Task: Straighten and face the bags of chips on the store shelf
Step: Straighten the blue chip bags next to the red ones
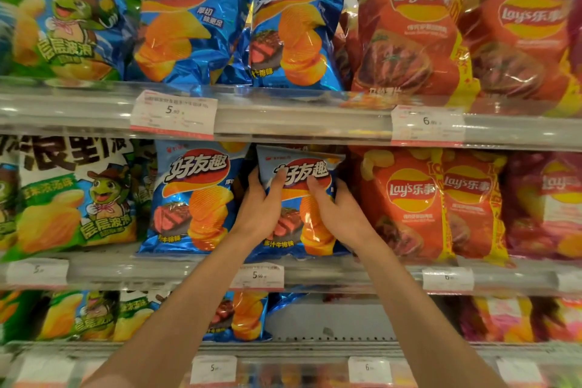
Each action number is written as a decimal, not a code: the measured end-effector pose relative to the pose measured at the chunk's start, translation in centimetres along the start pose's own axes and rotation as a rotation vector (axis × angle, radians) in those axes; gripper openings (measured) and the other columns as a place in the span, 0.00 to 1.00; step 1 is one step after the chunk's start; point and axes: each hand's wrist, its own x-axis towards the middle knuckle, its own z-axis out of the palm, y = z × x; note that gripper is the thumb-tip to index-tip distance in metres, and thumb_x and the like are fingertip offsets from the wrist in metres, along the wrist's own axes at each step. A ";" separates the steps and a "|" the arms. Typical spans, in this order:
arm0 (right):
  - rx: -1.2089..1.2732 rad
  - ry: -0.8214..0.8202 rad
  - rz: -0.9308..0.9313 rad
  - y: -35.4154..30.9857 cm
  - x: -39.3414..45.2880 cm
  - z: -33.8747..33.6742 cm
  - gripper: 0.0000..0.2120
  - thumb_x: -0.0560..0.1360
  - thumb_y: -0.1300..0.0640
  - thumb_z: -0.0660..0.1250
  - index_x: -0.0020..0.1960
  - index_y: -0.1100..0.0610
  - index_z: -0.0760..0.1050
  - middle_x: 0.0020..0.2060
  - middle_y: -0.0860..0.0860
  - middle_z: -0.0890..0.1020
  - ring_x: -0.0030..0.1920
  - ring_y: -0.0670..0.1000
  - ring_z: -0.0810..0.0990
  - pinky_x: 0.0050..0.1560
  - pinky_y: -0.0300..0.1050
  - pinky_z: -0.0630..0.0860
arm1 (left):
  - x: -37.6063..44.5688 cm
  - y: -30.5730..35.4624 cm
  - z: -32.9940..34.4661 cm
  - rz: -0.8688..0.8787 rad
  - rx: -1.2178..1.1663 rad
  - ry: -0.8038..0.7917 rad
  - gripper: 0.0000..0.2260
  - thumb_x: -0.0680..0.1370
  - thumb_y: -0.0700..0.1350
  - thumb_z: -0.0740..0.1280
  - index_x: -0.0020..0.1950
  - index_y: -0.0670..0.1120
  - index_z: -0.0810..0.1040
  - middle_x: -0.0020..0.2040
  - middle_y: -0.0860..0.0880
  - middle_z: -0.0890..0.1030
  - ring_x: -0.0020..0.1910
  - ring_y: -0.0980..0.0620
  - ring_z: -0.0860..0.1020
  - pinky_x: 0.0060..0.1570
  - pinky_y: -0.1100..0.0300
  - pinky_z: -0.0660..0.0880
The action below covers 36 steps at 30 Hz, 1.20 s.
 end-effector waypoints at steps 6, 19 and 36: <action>0.009 0.013 0.059 0.0 -0.4 0.3 0.51 0.65 0.20 0.60 0.79 0.44 0.51 0.72 0.47 0.72 0.70 0.53 0.73 0.70 0.56 0.71 | 0.1 -0.3 0.0 0.031 -0.028 -0.024 0.27 0.81 0.62 0.58 0.78 0.58 0.57 0.62 0.56 0.75 0.63 0.54 0.75 0.63 0.55 0.72; -0.093 0.182 -0.145 0.2 -1.8 0.5 0.36 0.79 0.34 0.58 0.80 0.42 0.46 0.74 0.49 0.70 0.71 0.52 0.72 0.67 0.45 0.69 | -0.2 -0.8 -0.1 0.179 -0.028 0.012 0.28 0.81 0.63 0.58 0.79 0.65 0.49 0.69 0.56 0.74 0.63 0.55 0.76 0.63 0.52 0.76; -0.409 0.180 -0.177 0.6 -1.6 -0.3 0.33 0.81 0.36 0.50 0.81 0.45 0.46 0.72 0.56 0.70 0.69 0.58 0.71 0.66 0.53 0.69 | 0.3 -1.8 1.0 0.263 0.295 -0.058 0.26 0.83 0.63 0.51 0.80 0.64 0.48 0.73 0.45 0.68 0.71 0.46 0.68 0.69 0.47 0.68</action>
